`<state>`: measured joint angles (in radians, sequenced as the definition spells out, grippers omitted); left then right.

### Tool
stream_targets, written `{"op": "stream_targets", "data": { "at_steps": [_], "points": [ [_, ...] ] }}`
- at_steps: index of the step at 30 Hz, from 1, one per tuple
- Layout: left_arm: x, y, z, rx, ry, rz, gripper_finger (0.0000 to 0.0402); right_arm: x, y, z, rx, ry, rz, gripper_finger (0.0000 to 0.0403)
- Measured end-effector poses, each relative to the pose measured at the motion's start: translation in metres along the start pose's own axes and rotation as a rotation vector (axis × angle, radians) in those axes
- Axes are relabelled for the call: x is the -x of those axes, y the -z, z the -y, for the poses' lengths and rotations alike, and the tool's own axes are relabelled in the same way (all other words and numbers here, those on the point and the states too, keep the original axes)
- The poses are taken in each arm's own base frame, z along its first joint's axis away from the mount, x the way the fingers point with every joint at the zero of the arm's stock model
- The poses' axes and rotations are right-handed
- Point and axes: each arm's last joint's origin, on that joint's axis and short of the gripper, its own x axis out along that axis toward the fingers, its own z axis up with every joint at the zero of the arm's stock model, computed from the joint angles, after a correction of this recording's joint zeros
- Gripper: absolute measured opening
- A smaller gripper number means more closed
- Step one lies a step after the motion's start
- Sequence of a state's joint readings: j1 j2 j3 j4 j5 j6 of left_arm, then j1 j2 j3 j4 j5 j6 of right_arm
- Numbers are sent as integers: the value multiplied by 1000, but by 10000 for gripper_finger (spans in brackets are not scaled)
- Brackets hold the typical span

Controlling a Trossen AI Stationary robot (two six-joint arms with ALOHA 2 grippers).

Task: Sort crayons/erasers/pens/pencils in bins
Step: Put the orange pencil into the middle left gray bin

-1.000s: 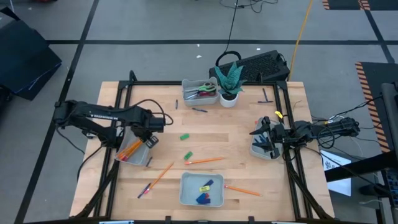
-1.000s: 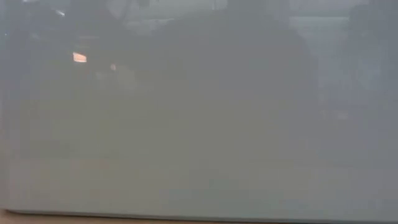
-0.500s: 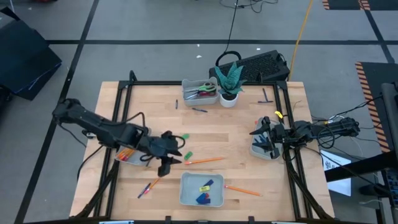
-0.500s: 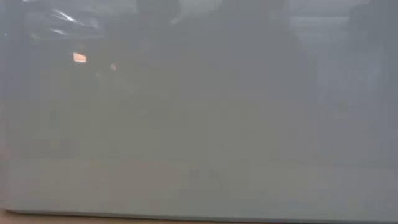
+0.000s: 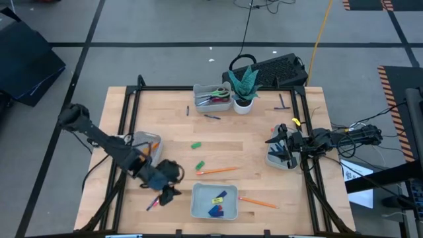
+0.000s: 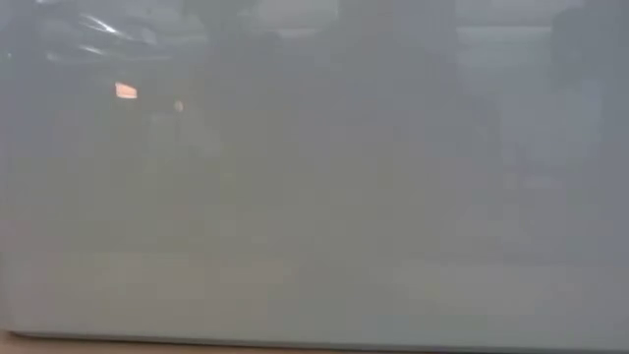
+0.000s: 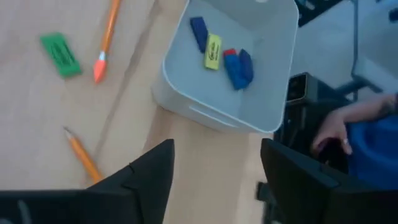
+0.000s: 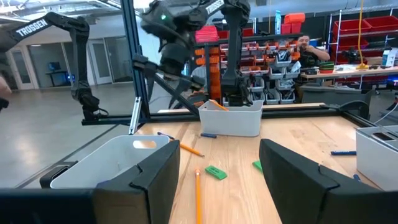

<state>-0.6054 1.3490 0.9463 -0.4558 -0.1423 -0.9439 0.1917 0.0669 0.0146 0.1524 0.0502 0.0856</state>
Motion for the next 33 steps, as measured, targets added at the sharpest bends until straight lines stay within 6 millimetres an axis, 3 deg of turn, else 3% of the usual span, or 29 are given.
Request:
{"op": "stream_targets", "data": {
  "at_steps": [6,13,23,27,33],
  "points": [
    [-18,30,5,126,-141,-46,200,0,0,0,0,0,0,212],
    [-44,44,-20,208,-439,-143,163,0,0,0,0,0,0,212],
    [-90,53,-36,113,-534,-245,173,0,0,0,0,0,0,212],
    [-97,53,-40,129,-555,-263,170,0,0,0,0,0,0,212],
    [-97,49,-44,245,-561,-288,108,0,0,0,0,0,0,212]
  ]
}}
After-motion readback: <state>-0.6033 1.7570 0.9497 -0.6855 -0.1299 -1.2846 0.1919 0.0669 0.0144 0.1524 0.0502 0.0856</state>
